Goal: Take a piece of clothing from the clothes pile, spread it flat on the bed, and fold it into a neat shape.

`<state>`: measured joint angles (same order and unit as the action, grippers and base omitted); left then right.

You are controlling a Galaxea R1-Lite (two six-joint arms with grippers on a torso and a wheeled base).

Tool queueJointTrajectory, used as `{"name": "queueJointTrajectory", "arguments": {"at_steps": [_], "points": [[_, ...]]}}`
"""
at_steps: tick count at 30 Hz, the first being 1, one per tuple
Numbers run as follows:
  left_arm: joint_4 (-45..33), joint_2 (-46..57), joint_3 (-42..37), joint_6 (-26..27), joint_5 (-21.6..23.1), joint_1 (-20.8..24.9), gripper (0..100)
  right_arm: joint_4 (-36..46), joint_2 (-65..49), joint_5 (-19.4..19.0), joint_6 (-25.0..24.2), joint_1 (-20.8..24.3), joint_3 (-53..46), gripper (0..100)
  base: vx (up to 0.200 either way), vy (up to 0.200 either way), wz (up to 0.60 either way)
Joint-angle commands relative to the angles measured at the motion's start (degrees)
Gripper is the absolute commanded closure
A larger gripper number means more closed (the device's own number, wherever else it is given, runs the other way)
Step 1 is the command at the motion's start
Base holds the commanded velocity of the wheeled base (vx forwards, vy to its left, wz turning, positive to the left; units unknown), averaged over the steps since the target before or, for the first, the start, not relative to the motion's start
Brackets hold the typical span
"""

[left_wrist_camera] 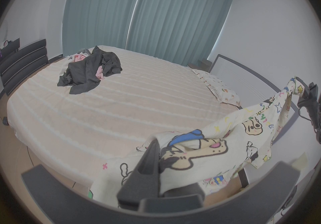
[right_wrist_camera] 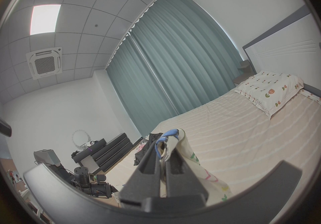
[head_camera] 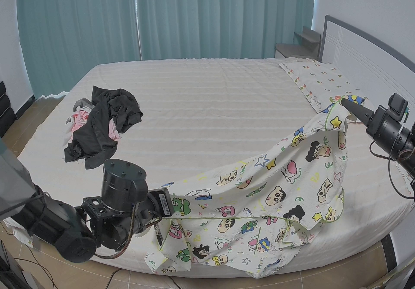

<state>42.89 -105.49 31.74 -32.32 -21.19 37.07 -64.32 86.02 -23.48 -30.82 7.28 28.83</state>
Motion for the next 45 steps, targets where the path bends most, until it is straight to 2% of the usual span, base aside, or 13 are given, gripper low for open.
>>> {"name": "queueJointTrajectory", "arguments": {"at_steps": [1,8,13,16,20,26,32,33,34,38,41,44,45], "points": [[0.0,-5.52,3.85,0.15,0.01,-1.92,100,-1.42,5.65,0.01,-0.12,-1.04,1.05,100,0.2,0.0,0.0],[0.0,-13.96,9.74,0.24,0.01,-4.29,100,-2.04,11.89,0.1,0.14,-0.95,3.69,100,0.2,0.0,0.0],[-0.08,-18.53,13.26,0.33,0.01,-5.17,100,-2.22,17.43,0.1,0.14,-1.13,5.8,100,0.0,0.0,0.0],[-0.7,-23.98,19.14,0.33,0.01,-6.93,100,-5.56,24.29,0.45,0.14,-1.21,8.35,100,0.0,0.0,0.0],[-1.49,-28.55,23.8,0.33,0.01,-8.16,100,-8.63,30.88,2.56,0.23,-0.77,11.34,100,0.0,0.0,0.0],[-4.21,-33.65,29.08,0.15,0.01,-9.21,100,-8.9,38.7,5.37,0.14,-0.42,17.14,100,0.0,0.0,0.0],[-4.48,-37.69,32.42,-0.11,-0.08,-9.83,100,-8.37,45.2,5.73,-0.38,0.28,21.0,100,0.0,0.0,0.0],[-4.3,-38.48,33.12,-0.2,-0.08,-9.83,100,-8.19,46.43,5.73,-0.47,0.28,21.97,0,0.0,0.0,0.0],[-4.3,-39.18,34.26,-0.29,-0.08,-9.91,0,-8.19,47.93,5.99,-0.47,0.28,23.29,0,0.0,0.0,0.0],[-4.48,-40.5,37.6,-2.05,-0.7,-10.97,0,-8.1,52.85,7.13,-0.73,0.28,27.24,0,0.0,0.0,0.0],[-4.04,-40.5,37.95,-3.01,-1.31,-12.9,0,-8.02,57.51,12.14,-0.73,0.37,31.29,0,0.0,0.0,0.0],[-2.37,-40.5,38.48,-3.81,-3.6,-15.19,0,-8.02,60.67,20.58,-0.91,1.07,35.68,0,0.0,0.0,0.0],[-1.84,-40.5,38.57,-3.89,-3.77,-15.71,0,-8.02,60.76,21.9,-1.35,1.07,36.3,0,0.0,0.0,0.0]]}}
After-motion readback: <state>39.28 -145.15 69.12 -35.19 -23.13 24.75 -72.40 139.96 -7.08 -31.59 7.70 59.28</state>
